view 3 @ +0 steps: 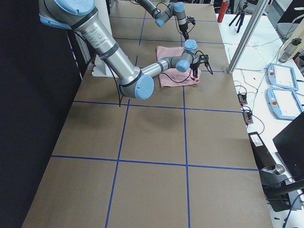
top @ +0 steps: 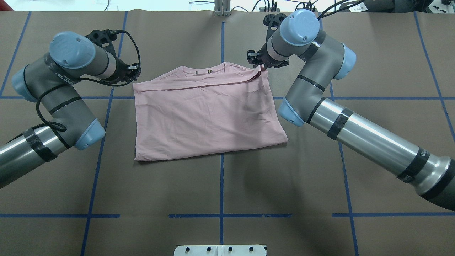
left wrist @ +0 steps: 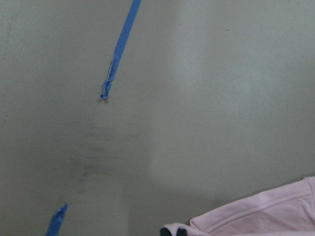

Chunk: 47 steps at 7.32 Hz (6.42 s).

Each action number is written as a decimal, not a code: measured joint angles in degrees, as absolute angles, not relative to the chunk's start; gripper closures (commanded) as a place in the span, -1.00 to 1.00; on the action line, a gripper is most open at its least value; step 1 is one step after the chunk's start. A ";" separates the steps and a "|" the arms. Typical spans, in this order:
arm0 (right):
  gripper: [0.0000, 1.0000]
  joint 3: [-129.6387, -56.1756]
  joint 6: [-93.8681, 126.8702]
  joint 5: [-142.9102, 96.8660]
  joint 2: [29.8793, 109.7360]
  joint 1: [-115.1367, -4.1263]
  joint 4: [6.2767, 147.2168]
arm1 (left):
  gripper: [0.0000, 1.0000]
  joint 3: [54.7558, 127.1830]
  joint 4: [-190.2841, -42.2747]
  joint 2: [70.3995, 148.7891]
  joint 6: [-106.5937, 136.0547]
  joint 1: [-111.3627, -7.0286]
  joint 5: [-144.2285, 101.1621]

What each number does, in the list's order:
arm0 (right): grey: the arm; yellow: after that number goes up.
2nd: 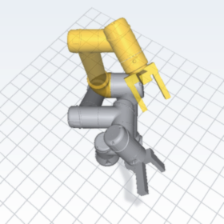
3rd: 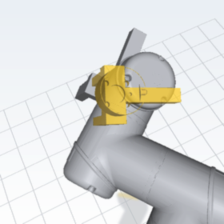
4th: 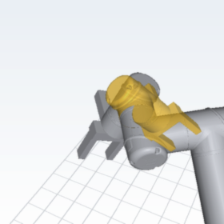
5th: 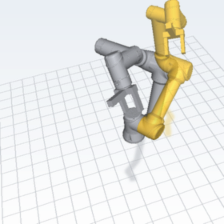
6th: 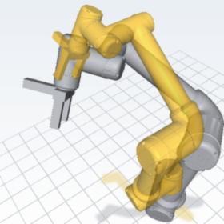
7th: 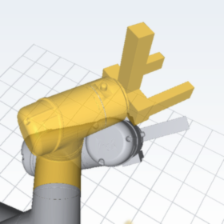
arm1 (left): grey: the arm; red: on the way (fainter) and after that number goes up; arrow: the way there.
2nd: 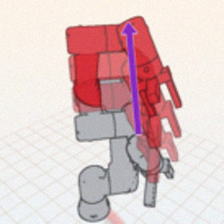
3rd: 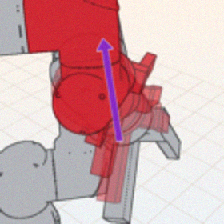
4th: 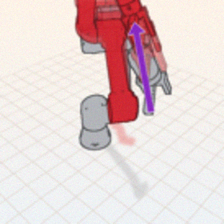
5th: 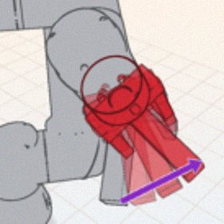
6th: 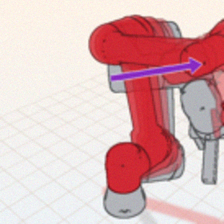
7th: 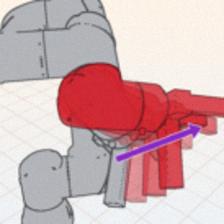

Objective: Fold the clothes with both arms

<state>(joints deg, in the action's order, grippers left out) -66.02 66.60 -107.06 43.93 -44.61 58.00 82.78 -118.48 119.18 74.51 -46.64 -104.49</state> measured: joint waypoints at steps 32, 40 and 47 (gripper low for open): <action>-1.00 -129.01 92.55 -107.93 96.28 -10.94 75.42 | -0.99 104.11 -105.32 117.43 85.01 -37.75 -106.34; -1.00 -128.69 92.97 -105.28 86.78 -23.50 75.41 | -0.52 104.33 -98.03 117.77 111.92 -15.23 -94.52; -1.00 -128.50 92.99 -105.32 86.43 -23.52 75.52 | 1.00 104.32 -98.14 117.74 110.92 -18.07 -94.30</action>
<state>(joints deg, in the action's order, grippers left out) -128.50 92.99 -105.32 86.43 -23.52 75.52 104.32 -98.14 117.74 110.92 -18.07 -94.30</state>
